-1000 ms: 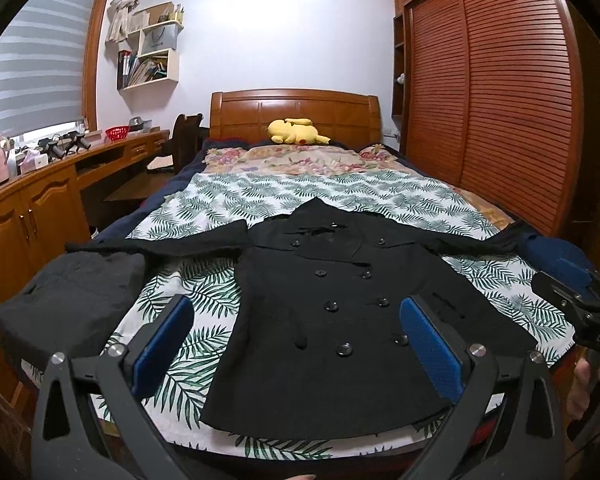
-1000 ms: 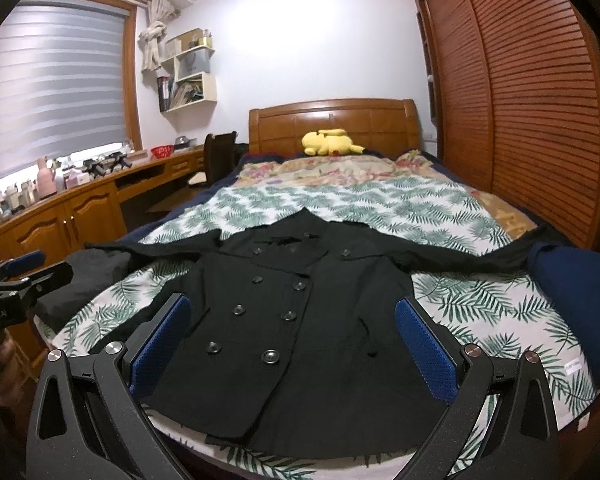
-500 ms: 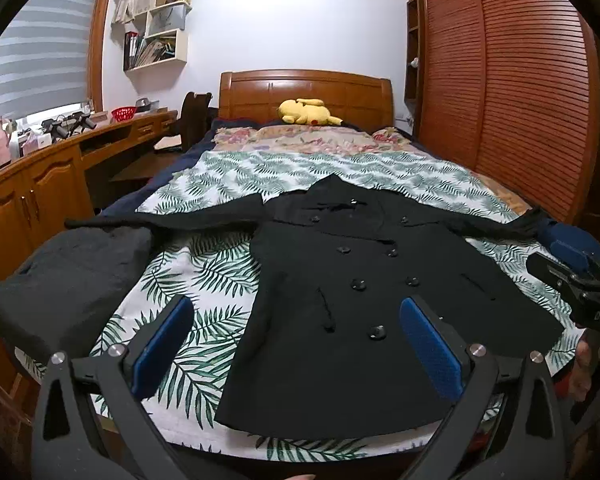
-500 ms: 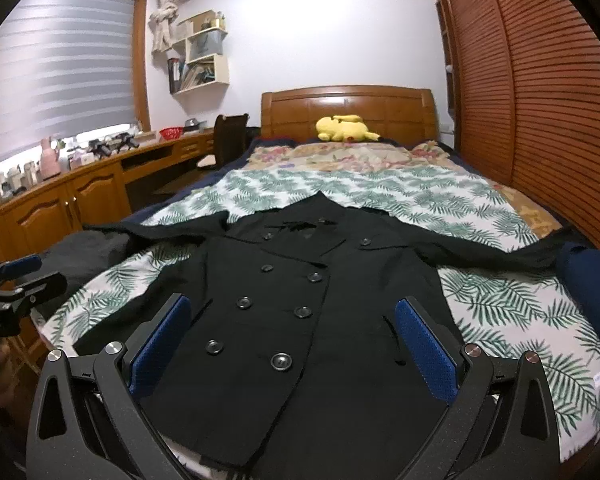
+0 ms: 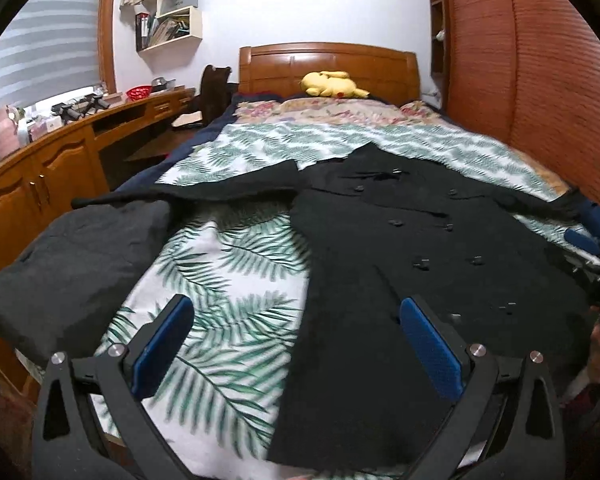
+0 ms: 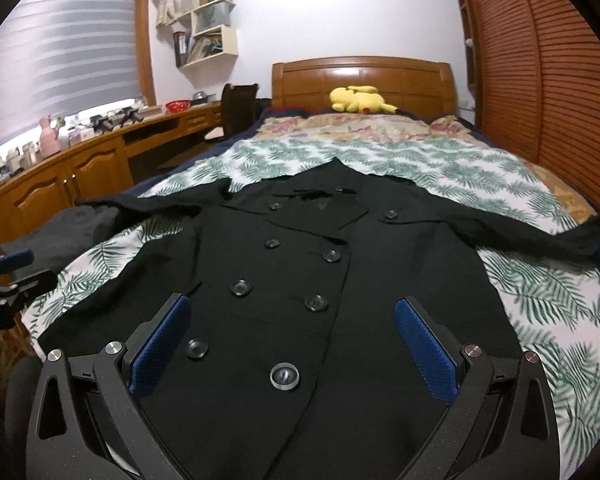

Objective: Fold large clothes
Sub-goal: 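Move the left tool to the coat sleeve nearest it and grasp the cuff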

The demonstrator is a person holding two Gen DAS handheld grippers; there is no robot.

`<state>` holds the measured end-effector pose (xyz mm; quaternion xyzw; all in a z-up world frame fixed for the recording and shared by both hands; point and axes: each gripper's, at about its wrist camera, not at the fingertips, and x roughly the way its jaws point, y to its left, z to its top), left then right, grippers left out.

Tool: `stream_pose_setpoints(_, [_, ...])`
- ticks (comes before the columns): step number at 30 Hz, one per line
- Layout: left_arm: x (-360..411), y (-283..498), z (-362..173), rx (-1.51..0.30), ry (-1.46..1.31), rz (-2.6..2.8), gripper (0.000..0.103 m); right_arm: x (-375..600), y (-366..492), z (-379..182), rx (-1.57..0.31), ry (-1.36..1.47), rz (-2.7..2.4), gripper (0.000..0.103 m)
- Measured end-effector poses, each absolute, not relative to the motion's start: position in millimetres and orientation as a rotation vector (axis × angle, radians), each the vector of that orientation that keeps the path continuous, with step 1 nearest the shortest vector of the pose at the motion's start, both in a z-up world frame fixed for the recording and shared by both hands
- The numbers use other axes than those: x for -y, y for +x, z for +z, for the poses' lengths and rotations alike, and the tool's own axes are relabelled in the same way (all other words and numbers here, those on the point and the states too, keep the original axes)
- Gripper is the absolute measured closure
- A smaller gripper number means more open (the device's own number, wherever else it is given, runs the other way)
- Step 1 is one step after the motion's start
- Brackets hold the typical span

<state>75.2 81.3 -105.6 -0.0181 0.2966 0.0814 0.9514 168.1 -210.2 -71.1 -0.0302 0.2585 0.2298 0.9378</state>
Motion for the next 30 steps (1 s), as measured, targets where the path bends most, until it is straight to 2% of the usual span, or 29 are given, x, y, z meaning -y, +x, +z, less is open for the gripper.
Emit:
stream_pose_setpoints(15, [-156.1,135.7,-99.3,-0.668,-0.109,0.243,0.0,134.1,246.9,-61.2,-0.492,-0.113,0.64,0.0])
stream_pose_setpoints(24, [-193.2,203.9,-102.8,-0.705,-0.139,0.212,0.0,119.9,274.0,-121.3,-0.604,-0.186,0.654,0.0])
stream_pose_setpoints(30, [-222.3,256.3,-114.5,-0.746,-0.185,0.216,0.0,118.8,279.2,-130.7,-0.631,-0.18,0.662,0.0])
